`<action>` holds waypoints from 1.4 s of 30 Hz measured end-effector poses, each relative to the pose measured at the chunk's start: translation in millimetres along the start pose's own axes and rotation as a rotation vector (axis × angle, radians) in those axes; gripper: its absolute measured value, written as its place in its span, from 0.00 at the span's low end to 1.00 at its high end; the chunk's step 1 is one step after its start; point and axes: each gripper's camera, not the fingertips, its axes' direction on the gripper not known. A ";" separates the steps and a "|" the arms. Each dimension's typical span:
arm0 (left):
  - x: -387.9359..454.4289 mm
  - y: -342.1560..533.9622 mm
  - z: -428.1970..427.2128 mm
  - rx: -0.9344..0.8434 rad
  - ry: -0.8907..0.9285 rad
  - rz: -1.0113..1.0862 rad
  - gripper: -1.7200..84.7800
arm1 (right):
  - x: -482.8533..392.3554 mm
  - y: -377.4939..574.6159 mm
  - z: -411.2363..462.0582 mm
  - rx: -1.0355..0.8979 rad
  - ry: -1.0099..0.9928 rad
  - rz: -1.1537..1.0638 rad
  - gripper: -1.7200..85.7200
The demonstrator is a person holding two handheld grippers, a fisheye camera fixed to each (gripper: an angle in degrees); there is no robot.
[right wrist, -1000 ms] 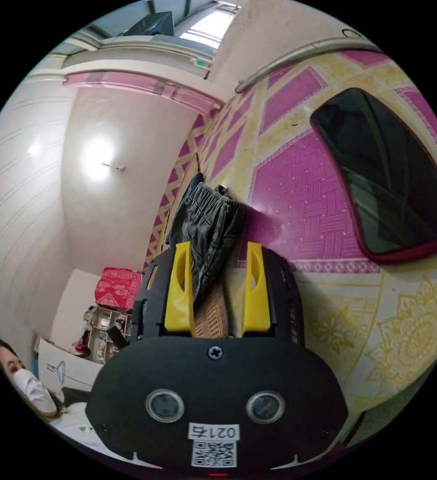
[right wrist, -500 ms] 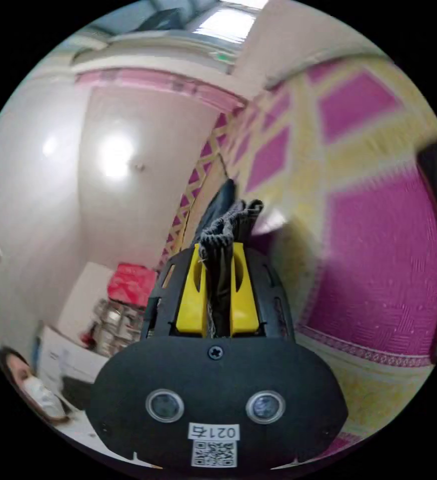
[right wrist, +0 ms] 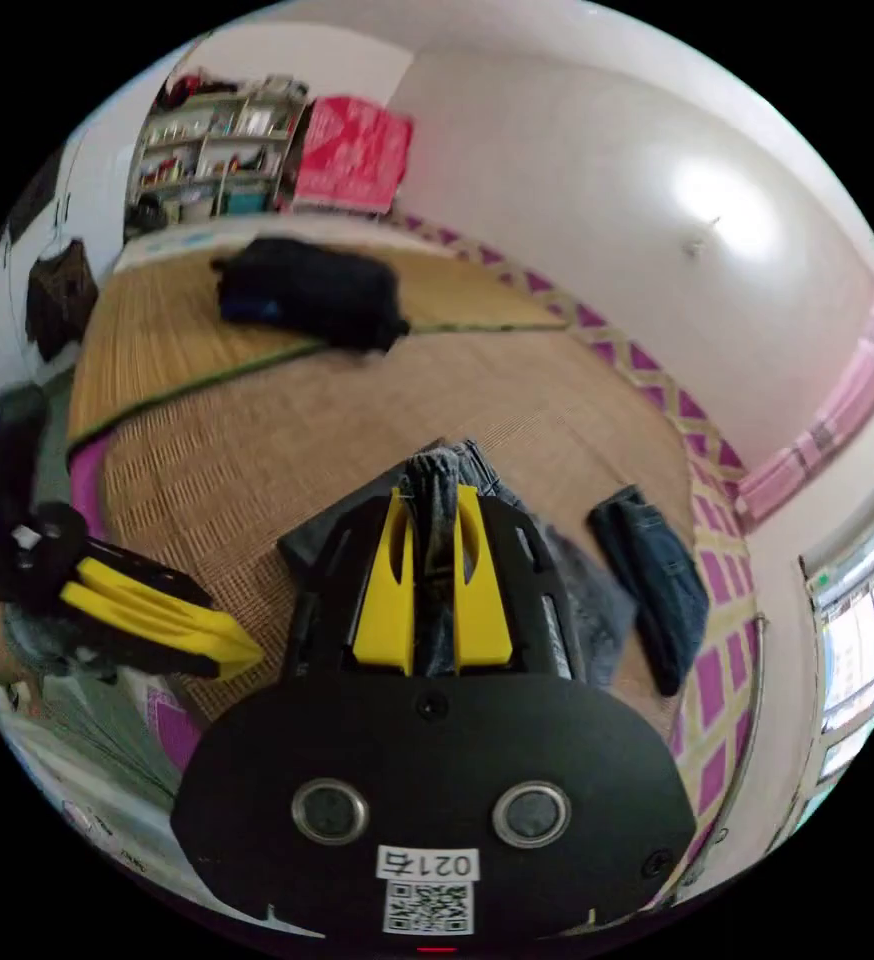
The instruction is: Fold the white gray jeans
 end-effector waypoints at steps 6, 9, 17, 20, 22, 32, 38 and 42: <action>-32.1 13.3 -69.2 0.051 -0.061 -0.069 0.01 | -39.4 -3.4 6.9 0.126 0.056 0.069 0.08; -44.2 7.2 -84.4 0.086 -0.041 -0.106 0.01 | -61.1 -19.2 26.2 0.144 0.085 0.048 0.08; -45.4 -27.0 -113.4 0.148 -0.034 -0.082 0.01 | -58.1 -7.9 58.2 0.082 -0.142 0.081 0.10; -45.8 -51.3 -124.1 0.161 -0.022 -0.040 0.01 | 9.6 25.6 38.1 0.081 -0.423 0.196 0.14; -41.7 -79.9 -123.4 0.143 -0.006 0.016 0.01 | 41.6 53.3 34.0 0.061 -0.424 0.253 0.14; -80.2 -147.1 -81.7 -0.163 -0.262 0.006 0.01 | 80.9 161.8 72.3 -0.141 -0.228 0.307 0.10; -104.9 -172.6 -131.5 0.017 -0.139 -0.104 0.02 | 200.1 191.9 56.8 0.042 -0.346 0.614 0.13; -160.9 -197.6 -140.4 -0.068 -0.029 -0.262 0.13 | 284.7 219.4 105.3 0.015 -0.503 0.786 0.16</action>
